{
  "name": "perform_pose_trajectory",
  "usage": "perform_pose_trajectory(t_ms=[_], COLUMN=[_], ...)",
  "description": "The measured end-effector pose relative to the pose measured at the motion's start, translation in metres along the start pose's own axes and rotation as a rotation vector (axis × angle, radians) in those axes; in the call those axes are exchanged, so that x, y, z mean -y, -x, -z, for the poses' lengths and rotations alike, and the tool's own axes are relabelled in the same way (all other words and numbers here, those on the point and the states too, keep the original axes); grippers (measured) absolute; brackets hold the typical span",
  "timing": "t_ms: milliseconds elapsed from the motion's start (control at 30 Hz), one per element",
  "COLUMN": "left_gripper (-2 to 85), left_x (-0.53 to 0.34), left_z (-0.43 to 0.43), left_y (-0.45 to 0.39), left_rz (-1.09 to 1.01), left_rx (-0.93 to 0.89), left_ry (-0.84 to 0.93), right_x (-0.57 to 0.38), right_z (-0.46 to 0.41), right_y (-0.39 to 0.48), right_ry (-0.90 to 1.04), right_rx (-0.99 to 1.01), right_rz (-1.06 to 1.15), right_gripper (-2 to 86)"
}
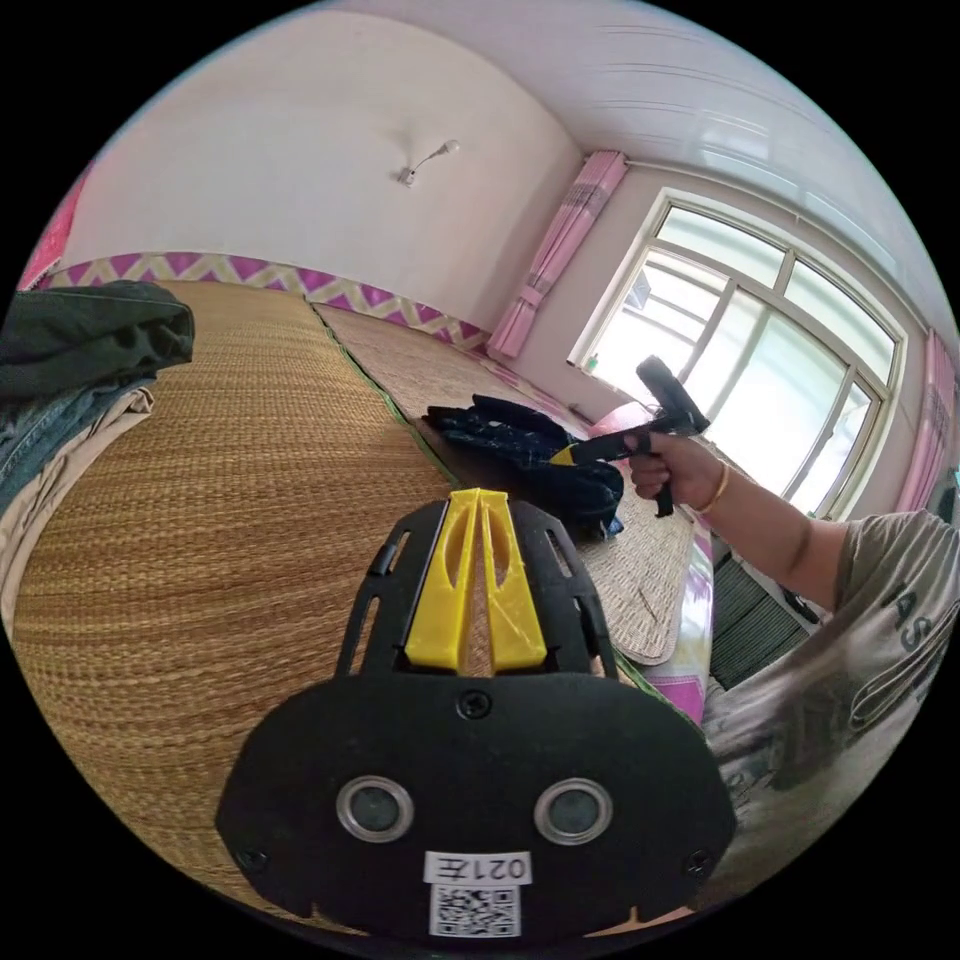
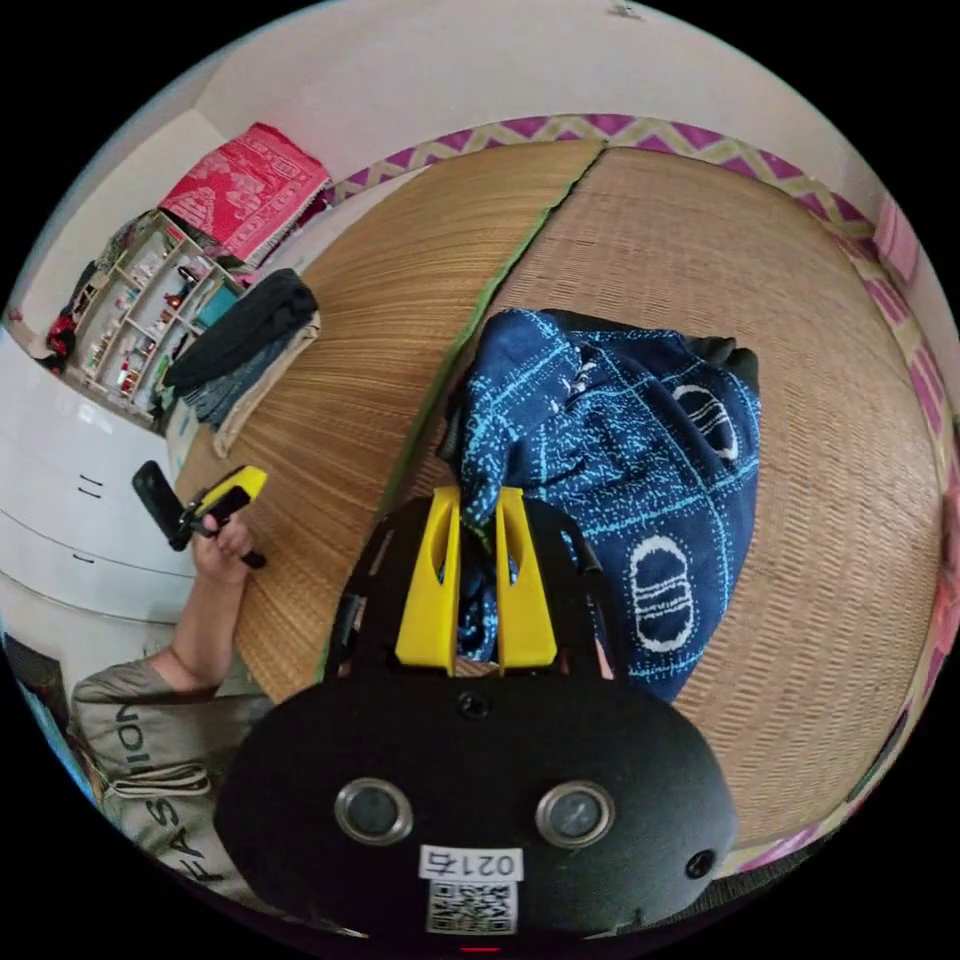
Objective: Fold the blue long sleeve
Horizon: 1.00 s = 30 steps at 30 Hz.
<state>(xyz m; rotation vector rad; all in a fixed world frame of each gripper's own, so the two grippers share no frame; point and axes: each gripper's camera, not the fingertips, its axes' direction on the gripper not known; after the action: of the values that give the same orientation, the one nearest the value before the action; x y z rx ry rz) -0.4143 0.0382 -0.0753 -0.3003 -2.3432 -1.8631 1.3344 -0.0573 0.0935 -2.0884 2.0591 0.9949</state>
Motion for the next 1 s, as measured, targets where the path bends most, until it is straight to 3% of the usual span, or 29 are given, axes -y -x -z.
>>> perform_pose_trajectory(t_ms=[133, 200, 433, 767, 900, 1000], left_gripper=[-1.0, -1.0, -0.9, -0.9, -0.9, -0.9], left_x=[-0.007, -0.012, -0.03, -0.062, -0.071, -0.081], left_z=[0.003, 0.006, 0.015, 0.034, 0.033, 0.035], left_y=[0.0, -0.001, 0.0, 0.024, 0.03, 0.038], left_rz=[0.003, -0.006, -0.04, -0.026, -0.033, -0.024], left_rx=[0.055, 0.067, 0.084, 0.054, 0.047, 0.037], left_ry=[0.015, 0.009, 0.017, -0.013, 0.007, 0.004], right_x=[-0.007, -0.013, -0.073, -0.149, -0.184, -0.201], right_z=[-0.049, -0.072, -0.046, -0.1, -0.126, -0.153], right_y=[0.076, 0.092, 0.153, 0.244, 0.259, 0.25], right_ry=[0.023, 0.065, -0.092, -0.083, -0.082, -0.078], right_rx=[0.169, 0.161, -0.032, -0.247, -0.344, -0.353], right_rz=[0.044, 0.015, 0.193, 0.345, 0.377, 0.318], right_gripper=[7.0, 7.6, 8.1, 11.6, 9.4, 2.6])
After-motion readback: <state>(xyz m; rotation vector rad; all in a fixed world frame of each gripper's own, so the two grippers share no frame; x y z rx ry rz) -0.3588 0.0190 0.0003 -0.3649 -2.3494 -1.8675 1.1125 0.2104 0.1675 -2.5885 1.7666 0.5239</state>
